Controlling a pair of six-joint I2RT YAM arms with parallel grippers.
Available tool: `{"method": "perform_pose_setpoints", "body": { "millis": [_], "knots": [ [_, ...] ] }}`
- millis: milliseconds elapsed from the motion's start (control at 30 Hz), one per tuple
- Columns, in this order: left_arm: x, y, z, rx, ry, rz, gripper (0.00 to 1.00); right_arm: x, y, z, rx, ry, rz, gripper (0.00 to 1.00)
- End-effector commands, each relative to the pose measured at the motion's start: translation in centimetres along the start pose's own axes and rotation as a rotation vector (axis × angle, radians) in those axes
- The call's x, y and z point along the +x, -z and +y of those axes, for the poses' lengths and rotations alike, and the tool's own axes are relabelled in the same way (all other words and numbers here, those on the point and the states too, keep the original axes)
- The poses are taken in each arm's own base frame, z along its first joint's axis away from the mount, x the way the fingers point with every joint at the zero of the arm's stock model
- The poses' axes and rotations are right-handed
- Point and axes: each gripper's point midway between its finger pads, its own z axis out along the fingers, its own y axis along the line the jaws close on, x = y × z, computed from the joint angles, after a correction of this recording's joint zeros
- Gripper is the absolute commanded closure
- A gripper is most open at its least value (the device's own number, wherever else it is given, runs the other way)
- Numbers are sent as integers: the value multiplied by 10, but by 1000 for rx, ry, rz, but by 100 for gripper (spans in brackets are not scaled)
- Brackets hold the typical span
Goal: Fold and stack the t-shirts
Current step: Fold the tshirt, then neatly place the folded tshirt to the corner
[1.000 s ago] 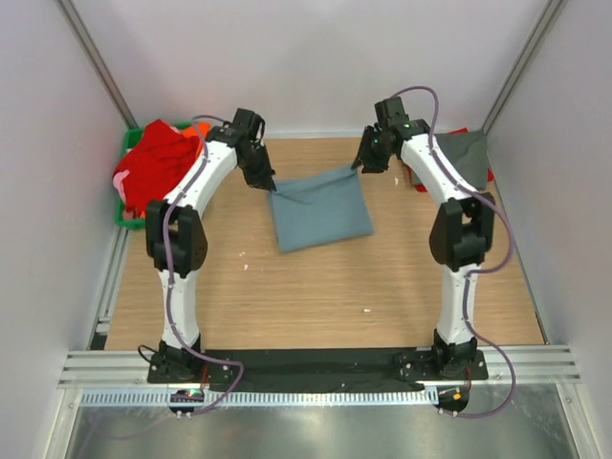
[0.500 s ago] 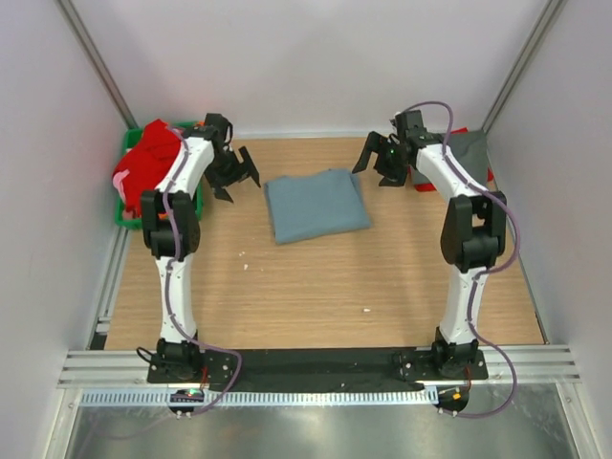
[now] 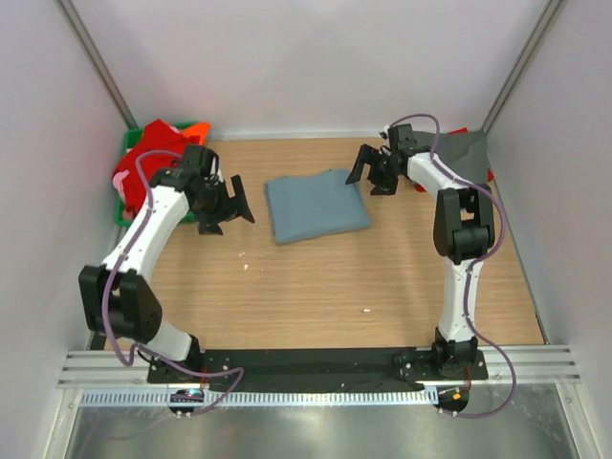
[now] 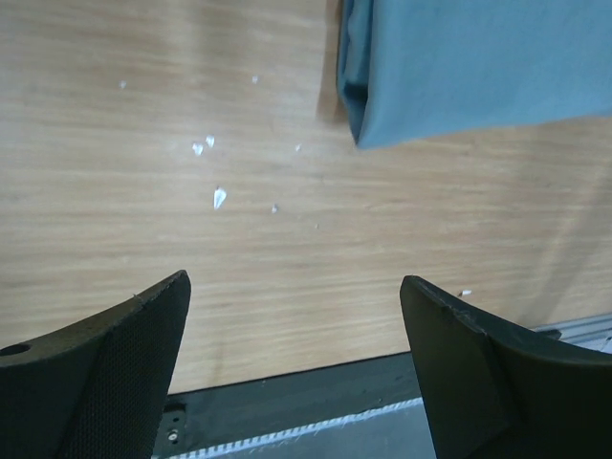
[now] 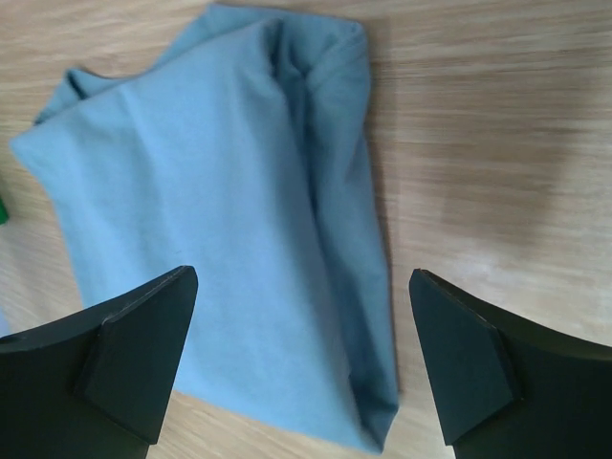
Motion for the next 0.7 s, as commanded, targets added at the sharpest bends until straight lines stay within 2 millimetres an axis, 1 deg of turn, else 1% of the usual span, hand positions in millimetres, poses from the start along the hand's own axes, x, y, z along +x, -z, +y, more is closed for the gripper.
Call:
{"method": "perform_pose_setpoints", "body": {
  "millis": [0,33,67,100,133,200,233,267,300,333,367,400,433,467,500,533,567,600,633,667],
  "knots": [
    [5,41,-13,111,-88,-149,9,-13,-11,6,-45,50,-15,1],
    [14,40,-7,102,-99,-138,9,-11,-16,4,-44,46,-6,3],
    [19,44,-5,105,-109,-147,9,-6,-24,-1,-44,36,12,3],
    [29,50,-1,111,-117,-161,9,-2,-28,-3,-44,30,23,4],
    [34,52,2,114,-126,-165,9,-1,-33,-4,-52,24,24,6],
    [47,59,8,115,-132,-179,9,14,-44,-12,-58,-5,59,9],
    [50,62,11,112,-131,-185,9,14,-48,-12,-70,-7,50,14],
    [55,63,12,114,-133,-184,9,24,-53,-17,-72,-26,71,17],
    [60,66,15,117,-138,-194,9,32,-57,-15,-97,-50,93,21],
    [64,68,17,113,-139,-191,9,34,-61,-12,-118,-50,89,31],
    [67,69,20,104,-148,-195,9,47,-65,-16,-123,-70,114,37],
    [70,70,24,95,-151,-198,9,54,-66,-11,-156,-77,131,40],
    [72,75,27,91,-153,-217,9,55,-70,-4,-186,-77,117,43],
    [74,76,30,80,-151,-228,9,69,-73,-7,-196,-95,143,44],
    [79,73,34,76,-145,-224,9,73,-74,-4,-217,-103,144,48],
    [80,76,35,76,-144,-242,9,72,-74,4,-268,-115,134,55],
    [83,74,41,53,-128,-241,9,81,-75,4,-284,-131,146,59],
    [86,74,43,48,-118,-238,9,81,-74,8,-314,-144,142,62],
    [89,74,46,41,-116,-234,9,74,-74,18,-375,-122,103,71],
    [91,78,46,47,-118,-246,9,81,-70,26,-422,-160,131,75]
  ]
}}
